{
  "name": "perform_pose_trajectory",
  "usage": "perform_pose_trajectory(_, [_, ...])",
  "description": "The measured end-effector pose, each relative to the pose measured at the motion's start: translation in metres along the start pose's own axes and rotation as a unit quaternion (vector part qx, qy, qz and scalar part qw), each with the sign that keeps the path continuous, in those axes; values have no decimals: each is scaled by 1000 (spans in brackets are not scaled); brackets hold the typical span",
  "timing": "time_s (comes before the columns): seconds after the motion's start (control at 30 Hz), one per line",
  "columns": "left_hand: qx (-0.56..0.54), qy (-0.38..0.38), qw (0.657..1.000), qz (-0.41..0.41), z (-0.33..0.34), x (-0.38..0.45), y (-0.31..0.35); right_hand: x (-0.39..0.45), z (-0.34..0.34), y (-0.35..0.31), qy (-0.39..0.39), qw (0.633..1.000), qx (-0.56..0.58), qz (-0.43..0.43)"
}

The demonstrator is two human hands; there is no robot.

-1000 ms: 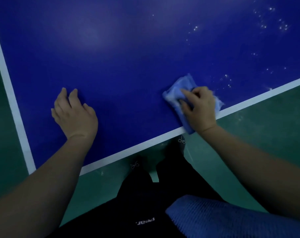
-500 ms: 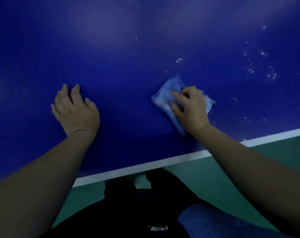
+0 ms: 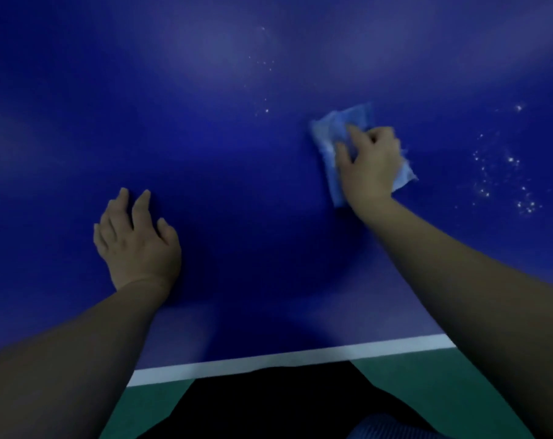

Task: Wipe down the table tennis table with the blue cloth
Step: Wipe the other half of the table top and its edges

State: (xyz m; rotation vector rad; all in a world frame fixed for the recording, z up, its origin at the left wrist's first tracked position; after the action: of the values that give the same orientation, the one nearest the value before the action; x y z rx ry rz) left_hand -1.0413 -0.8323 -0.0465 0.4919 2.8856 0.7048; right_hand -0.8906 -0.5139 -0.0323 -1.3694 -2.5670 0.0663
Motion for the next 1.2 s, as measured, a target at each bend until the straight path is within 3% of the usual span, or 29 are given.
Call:
perform_pose_trajectory(0.07, [3, -6, 1000, -5, 0, 1, 0, 12, 0, -8, -9, 996, -24, 84])
perform_pose_trajectory(0.1, [4, -10, 1000, -9, 0, 1, 0, 7, 0, -23, -14, 998, -18, 51])
perform_pose_trajectory(0.17, [2, -19, 1000, -21, 0, 1, 0, -24, -2, -58, -36, 990, 42, -129])
perform_pose_trajectory(0.2, [1, -22, 999, -27, 0, 2, 0, -43, -3, -70, -52, 969, 71, -233])
perform_pose_trajectory(0.27, [0, -26, 999, -32, -1, 2, -1, -57, -5, -69, -77, 934, 84, -340])
perform_pose_trajectory(0.33, [-2, -27, 999, -35, -2, 1, -2, -31, -2, -52, -61, 956, 67, -280])
perform_pose_trajectory(0.4, [1, -27, 999, -32, -1, 0, -1, 11, 6, -36, -26, 990, 12, -135])
perform_pose_trajectory(0.47, [3, -26, 999, -22, 0, 1, 0, 51, 14, -31, -11, 1000, -15, 2])
perform_pose_trajectory(0.53, [3, -28, 999, -20, 0, 2, 0, 62, 18, -50, -14, 998, -18, 59])
perform_pose_trajectory(0.6, [3, -29, 999, -22, 0, 1, -1, 41, 19, -82, -22, 999, 14, -42])
perform_pose_trajectory(0.67, [1, -26, 999, -23, -1, 1, -1, 5, 16, -104, -45, 970, 63, -231])
perform_pose_trajectory(0.73, [1, -24, 999, -22, -1, 1, 0, 3, 14, -97, -49, 945, 78, -315])
perform_pose_trajectory(0.77, [0, -22, 1000, -22, 0, 1, 0, 17, 16, -88, -39, 957, 68, -279])
perform_pose_trajectory(0.83, [2, -19, 1000, -20, 0, 1, -1, 59, 23, -71, -5, 992, 16, -125])
perform_pose_trajectory(0.93, [6, -21, 1000, -19, 1, 1, -1, 117, 32, -64, 3, 998, -37, 52])
perform_pose_trajectory(1.0, [7, -26, 999, -25, 0, 1, -1, 120, 35, -90, -13, 999, -33, 31])
perform_pose_trajectory(1.13, [7, -38, 999, -32, -3, 1, 2, 52, 34, -127, -36, 971, 68, -228])
perform_pose_trajectory(1.2, [11, -42, 998, -35, -3, 1, 2, 52, 34, -113, -25, 972, 76, -221])
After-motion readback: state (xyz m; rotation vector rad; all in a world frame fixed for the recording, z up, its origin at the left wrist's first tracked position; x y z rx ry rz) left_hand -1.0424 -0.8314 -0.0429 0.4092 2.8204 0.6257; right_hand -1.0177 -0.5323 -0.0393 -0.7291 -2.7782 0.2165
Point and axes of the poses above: each hand's wrist, its own x-axis towards the middle knuckle, its own z-axis out of the palm, y = z × x, the point moved 2 cm from there along x, towards the middle knuckle, and after that the axes turned 12 degrees about -x, right-handed, at the moved point
